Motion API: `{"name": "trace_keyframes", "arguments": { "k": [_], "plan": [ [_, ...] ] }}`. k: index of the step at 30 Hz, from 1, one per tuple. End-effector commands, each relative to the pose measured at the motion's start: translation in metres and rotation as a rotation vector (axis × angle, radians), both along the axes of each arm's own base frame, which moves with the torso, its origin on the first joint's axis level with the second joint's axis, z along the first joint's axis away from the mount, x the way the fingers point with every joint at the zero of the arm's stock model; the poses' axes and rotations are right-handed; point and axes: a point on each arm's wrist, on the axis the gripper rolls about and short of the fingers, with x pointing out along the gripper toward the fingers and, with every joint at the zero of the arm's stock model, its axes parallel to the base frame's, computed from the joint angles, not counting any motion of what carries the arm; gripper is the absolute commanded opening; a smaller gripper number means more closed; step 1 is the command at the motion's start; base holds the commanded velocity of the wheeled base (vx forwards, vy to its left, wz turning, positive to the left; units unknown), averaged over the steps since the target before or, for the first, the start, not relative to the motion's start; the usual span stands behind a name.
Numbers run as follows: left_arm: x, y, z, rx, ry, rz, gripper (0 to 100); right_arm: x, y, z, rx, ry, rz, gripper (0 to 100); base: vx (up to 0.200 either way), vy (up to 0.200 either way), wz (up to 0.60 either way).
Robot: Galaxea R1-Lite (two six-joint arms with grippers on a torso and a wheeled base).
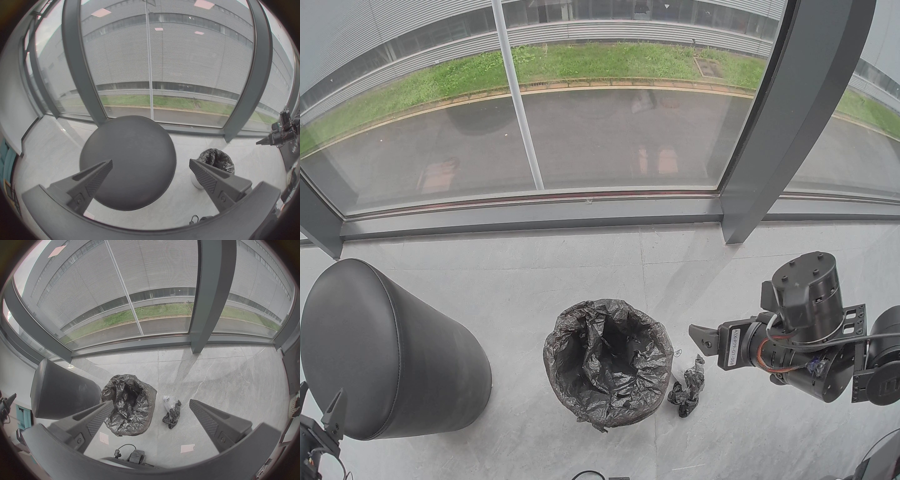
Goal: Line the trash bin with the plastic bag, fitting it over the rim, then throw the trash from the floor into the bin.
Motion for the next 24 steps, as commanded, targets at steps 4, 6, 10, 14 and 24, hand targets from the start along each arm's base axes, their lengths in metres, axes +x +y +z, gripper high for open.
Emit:
{"name": "trace_keyframes", "arguments": {
  "k": [4, 6, 10, 14, 24],
  "plan": [
    [-0.03, 0.002, -0.042, -0.014, -0.096, 0.148, 100, -0.015, -0.015, 0.007, 0.022, -0.023, -0.001, 100, 0.0, 0.0, 0.0],
    [-0.03, 0.001, -0.047, -0.01, -0.085, 0.165, 100, -0.016, -0.016, 0.006, 0.021, -0.022, -0.001, 100, 0.0, 0.0, 0.0],
    [-0.03, 0.001, -0.057, 0.006, -0.073, 0.182, 100, -0.016, -0.016, 0.006, 0.019, -0.023, -0.003, 100, 0.0, 0.0, 0.0],
    [-0.033, 0.0, -0.061, 0.062, -0.113, 0.179, 100, -0.013, -0.014, 0.005, 0.017, -0.019, -0.004, 100, 0.0, 0.0, 0.0],
    [-0.027, -0.002, -0.063, 0.055, -0.186, 0.092, 100, -0.005, -0.016, 0.002, -0.003, -0.05, -0.01, 100, 0.0, 0.0, 0.0]
  ]
}}
